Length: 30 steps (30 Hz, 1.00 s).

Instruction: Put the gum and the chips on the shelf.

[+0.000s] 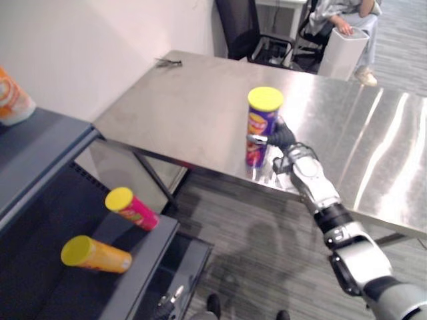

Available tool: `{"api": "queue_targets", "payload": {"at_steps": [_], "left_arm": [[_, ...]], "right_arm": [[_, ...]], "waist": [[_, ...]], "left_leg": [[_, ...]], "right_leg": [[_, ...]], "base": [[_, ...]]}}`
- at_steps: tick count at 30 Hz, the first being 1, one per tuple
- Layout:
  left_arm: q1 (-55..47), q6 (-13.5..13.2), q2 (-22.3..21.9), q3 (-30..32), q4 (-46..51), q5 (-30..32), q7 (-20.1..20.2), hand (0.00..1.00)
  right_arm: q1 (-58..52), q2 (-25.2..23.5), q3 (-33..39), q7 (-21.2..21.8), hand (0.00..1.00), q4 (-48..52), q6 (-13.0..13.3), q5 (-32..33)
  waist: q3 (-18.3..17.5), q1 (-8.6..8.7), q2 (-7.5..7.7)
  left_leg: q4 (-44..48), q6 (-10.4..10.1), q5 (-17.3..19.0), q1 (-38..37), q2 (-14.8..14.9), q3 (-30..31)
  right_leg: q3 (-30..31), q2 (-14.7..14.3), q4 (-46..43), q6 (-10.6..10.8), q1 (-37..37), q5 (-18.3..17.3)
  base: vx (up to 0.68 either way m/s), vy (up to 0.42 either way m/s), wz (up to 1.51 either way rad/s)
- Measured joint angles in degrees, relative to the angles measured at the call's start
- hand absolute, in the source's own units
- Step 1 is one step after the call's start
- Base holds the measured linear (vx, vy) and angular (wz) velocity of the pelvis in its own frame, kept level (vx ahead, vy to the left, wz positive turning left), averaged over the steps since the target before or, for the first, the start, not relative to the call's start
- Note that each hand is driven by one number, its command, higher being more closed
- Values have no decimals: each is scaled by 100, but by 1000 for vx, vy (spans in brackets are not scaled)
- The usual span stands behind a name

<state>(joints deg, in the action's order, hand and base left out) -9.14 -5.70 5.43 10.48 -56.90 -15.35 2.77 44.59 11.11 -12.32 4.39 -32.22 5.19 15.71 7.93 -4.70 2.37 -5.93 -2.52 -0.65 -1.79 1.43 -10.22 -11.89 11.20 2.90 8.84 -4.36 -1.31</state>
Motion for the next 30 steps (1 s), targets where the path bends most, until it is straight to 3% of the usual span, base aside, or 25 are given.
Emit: {"api": "queue_targets", "payload": {"at_steps": [3, 8, 15, 18, 21, 30], "left_arm": [[-18, 8, 91, -16, 4, 27, 1, 0], [-60, 9, 107, -5, 3, 53, 0, 0], [-193, 12, 152, 54, -15, 88, 0, 0], [-223, 18, 149, 71, -28, 283, -3, 0], [-237, 18, 147, 112, -102, 319, 0, 0], [-364, 11, 126, 201, -150, 321, 25, 0]], "right_arm": [[-138, 30, -1, -9, 100, 242, -10, 0], [-555, 240, 120, -52, 100, 1454, -1, -1], [-1365, 374, 1106, -246, 100, 3409, 299, 4], [-1878, 459, 1317, -241, 100, 3932, 358, 8], [-2341, 478, 1599, -180, 100, 4260, 391, 25], [-3630, 490, 2621, -30, 100, 4739, 492, 59]], "waist": [[10, 2, 35], [14, 25, 55], [-114, 161, 181], [-248, 176, 170], [-295, 285, 149], [-479, 396, 117]], "left_leg": [[1, 0, 0, -2, 1, -1], [38, -2, -9, -5, 80, -21], [39, -3, -9, -18, 138, -57], [39, -6, -21, 12, 135, -106], [37, -9, -61, 26, 137, -79], [-1, -75, -156, 61, 141, -22]], "right_leg": [[4, 0, 0, 1, 0, 0], [95, -38, -1, -22, 22, 92], [167, -98, -5, -83, 57, 202], [217, -94, -9, -82, 114, 201], [209, -97, -9, -80, 114, 196], [207, -109, -202, -65, 228, 1]], "base": [[0, 0, 0], [0, -1, -3], [-12, -16, -4], [-28, -28, -10], [-49, -33, 3], [-75, -29, 2]]}}
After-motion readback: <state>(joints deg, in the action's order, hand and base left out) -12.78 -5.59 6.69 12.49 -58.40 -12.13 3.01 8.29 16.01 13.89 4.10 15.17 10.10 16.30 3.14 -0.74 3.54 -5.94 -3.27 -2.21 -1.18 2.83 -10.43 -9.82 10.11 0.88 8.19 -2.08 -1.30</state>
